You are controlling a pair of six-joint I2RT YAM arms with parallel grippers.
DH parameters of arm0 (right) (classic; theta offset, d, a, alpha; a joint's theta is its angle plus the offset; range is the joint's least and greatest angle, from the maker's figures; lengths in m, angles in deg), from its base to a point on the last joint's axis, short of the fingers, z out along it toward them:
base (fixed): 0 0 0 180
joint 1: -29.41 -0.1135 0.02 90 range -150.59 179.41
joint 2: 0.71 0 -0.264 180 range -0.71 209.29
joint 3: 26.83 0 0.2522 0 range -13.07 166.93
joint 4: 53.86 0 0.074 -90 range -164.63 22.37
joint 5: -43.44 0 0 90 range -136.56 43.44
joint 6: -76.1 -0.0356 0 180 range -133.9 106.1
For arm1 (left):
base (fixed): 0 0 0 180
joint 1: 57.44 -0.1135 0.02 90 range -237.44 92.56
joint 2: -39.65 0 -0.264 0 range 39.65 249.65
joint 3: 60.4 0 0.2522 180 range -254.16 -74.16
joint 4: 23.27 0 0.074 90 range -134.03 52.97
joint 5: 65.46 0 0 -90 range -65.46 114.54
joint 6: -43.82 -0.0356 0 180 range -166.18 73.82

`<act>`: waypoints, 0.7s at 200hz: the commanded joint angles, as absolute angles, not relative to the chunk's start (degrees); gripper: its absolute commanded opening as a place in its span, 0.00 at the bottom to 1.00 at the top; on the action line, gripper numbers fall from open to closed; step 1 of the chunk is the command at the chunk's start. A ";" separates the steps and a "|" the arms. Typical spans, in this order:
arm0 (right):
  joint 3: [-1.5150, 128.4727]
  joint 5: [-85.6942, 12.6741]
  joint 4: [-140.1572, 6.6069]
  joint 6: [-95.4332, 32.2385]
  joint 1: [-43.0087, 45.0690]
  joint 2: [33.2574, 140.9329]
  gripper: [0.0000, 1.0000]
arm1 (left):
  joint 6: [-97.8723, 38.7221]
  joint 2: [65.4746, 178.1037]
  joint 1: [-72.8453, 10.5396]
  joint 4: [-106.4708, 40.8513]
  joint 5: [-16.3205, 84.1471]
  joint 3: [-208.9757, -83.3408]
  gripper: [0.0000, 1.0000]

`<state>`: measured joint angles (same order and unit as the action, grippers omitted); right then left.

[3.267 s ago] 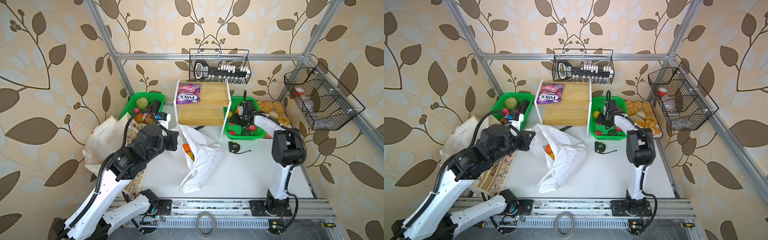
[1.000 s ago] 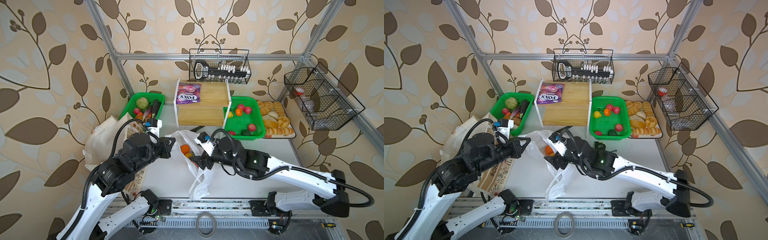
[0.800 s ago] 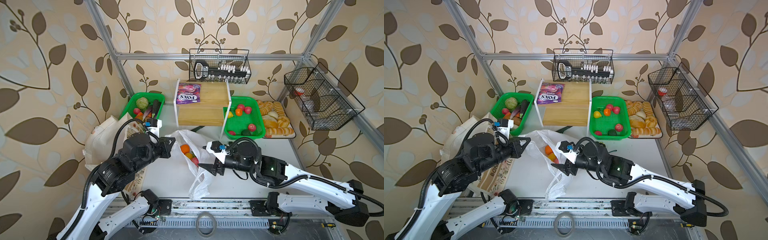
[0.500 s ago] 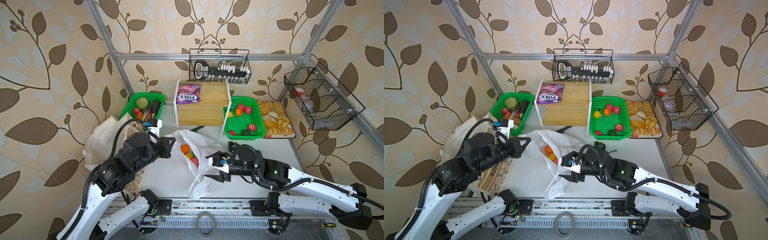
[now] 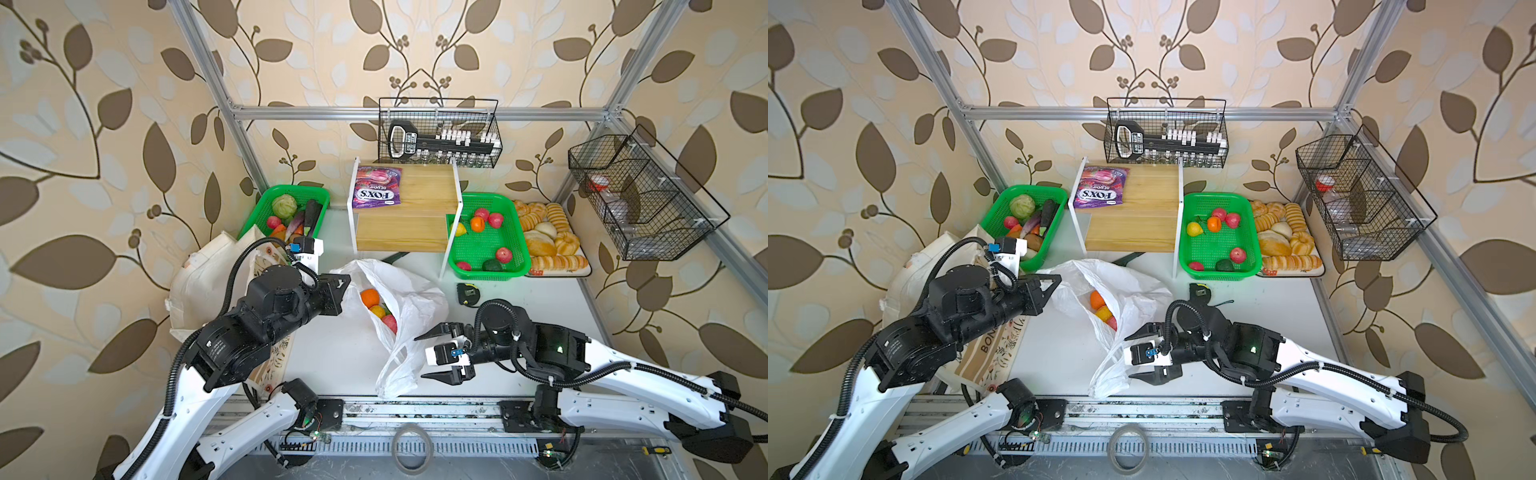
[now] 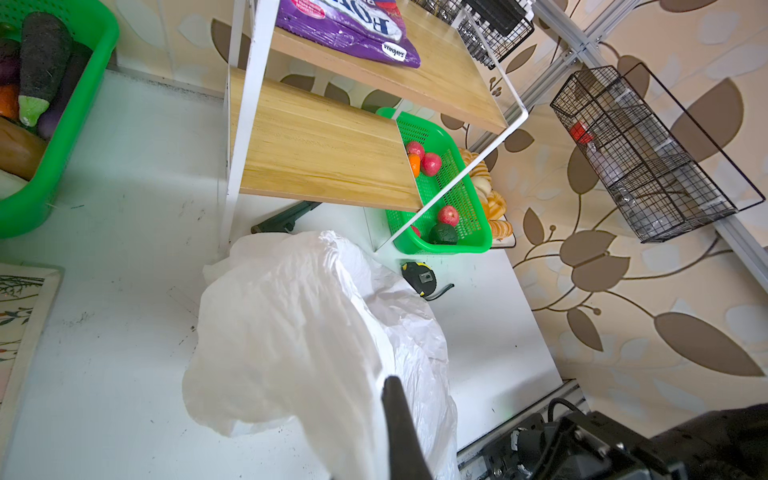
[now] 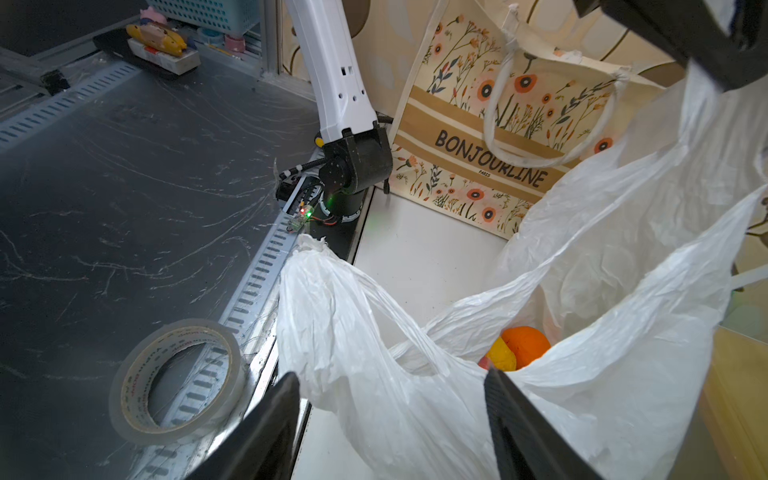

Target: Place the mixed food into the grocery bags and tie them

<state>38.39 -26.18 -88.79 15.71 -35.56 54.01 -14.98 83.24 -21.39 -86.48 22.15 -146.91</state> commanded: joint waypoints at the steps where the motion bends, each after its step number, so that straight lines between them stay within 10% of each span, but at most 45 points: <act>1: 38.33 -21.98 -90.05 18.18 -36.38 56.51 0.70 | -14.37 83.85 -21.14 -85.19 21.11 -147.95 0.00; 106: 35.77 -32.82 -79.45 22.64 -39.79 66.91 0.76 | -13.94 84.25 -21.09 -84.40 21.94 -147.47 0.00; 140: 35.88 -32.12 -79.18 22.10 -40.00 71.28 0.60 | -13.86 84.21 -21.10 -84.31 21.93 -147.08 0.00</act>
